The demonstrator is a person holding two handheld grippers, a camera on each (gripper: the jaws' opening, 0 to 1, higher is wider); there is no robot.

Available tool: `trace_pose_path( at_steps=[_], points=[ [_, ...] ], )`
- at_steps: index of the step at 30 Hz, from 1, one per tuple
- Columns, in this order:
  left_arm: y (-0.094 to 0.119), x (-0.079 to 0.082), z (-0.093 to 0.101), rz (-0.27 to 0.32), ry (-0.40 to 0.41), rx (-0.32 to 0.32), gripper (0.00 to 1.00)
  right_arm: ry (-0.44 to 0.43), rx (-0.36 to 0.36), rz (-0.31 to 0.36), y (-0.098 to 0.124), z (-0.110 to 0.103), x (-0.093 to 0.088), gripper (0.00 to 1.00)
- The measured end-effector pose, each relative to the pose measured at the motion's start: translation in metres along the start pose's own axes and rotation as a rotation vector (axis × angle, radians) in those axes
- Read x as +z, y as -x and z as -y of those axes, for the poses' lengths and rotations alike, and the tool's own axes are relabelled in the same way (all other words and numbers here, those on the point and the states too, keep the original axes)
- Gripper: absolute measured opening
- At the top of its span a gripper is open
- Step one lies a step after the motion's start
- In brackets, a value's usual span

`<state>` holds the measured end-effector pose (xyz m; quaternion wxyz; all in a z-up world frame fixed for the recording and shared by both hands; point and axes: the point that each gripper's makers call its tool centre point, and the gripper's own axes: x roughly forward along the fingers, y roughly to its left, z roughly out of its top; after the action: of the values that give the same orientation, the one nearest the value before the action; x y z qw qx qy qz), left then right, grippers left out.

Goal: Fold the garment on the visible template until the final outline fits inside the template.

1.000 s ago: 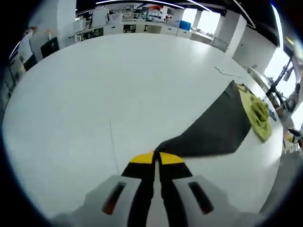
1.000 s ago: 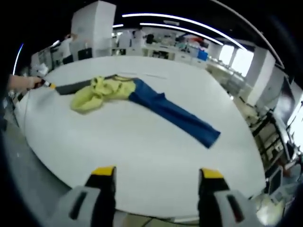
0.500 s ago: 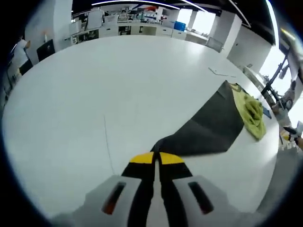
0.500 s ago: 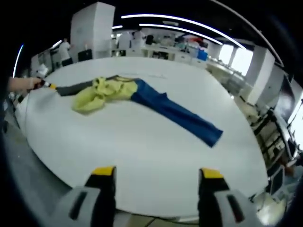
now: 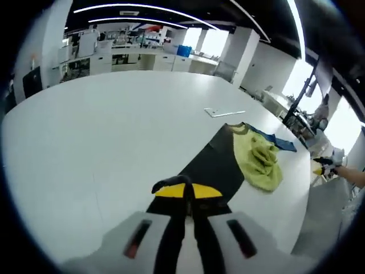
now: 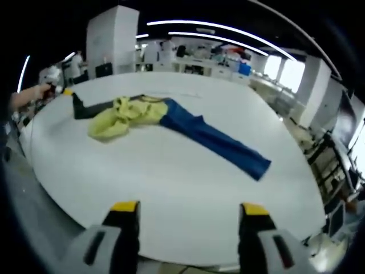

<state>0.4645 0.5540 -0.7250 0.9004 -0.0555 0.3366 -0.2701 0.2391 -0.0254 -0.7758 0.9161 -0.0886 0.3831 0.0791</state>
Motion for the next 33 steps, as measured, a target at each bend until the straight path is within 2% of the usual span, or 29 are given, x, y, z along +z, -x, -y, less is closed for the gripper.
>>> trace_pose_path(
  at_steps=[3, 7, 9, 12, 16, 19, 20, 23, 26, 30, 33],
  points=[
    [-0.014, 0.013, 0.020, 0.013, -0.022, -0.041, 0.00, -0.005, -0.004, 0.007, 0.001, 0.000, -0.001, 0.69],
    [-0.035, 0.020, 0.044, 0.011, -0.031, -0.091, 0.00, -0.016, -0.005, 0.007, 0.001, -0.001, -0.005, 0.69],
    [-0.045, 0.018, 0.064, 0.001, -0.047, -0.119, 0.00, -0.024, -0.006, 0.007, 0.003, -0.002, -0.008, 0.69],
    [-0.059, 0.005, 0.096, -0.033, -0.068, -0.154, 0.00, -0.031, -0.011, 0.002, 0.004, -0.002, -0.013, 0.69],
    [-0.075, -0.008, 0.109, -0.068, -0.080, -0.205, 0.01, -0.044, -0.016, 0.000, 0.005, 0.000, -0.016, 0.69],
    [-0.082, -0.016, 0.116, -0.084, -0.101, -0.223, 0.15, -0.049, -0.020, -0.005, 0.005, 0.001, -0.018, 0.69],
    [-0.085, -0.017, 0.115, -0.088, -0.103, -0.225, 0.20, -0.050, -0.020, -0.005, 0.005, 0.001, -0.018, 0.69],
    [-0.084, -0.016, 0.113, -0.085, -0.115, -0.231, 0.26, -0.050, -0.024, -0.008, 0.005, 0.002, -0.019, 0.69],
    [-0.082, -0.013, 0.099, -0.078, -0.114, -0.204, 0.31, -0.056, -0.023, -0.007, 0.004, 0.003, -0.019, 0.69],
    [-0.080, -0.013, 0.081, -0.072, -0.108, -0.164, 0.30, -0.057, -0.019, -0.004, 0.002, 0.001, -0.018, 0.69],
    [-0.083, -0.018, 0.069, -0.089, -0.113, -0.139, 0.30, -0.058, -0.016, -0.004, 0.002, 0.000, -0.018, 0.69]
  ],
)
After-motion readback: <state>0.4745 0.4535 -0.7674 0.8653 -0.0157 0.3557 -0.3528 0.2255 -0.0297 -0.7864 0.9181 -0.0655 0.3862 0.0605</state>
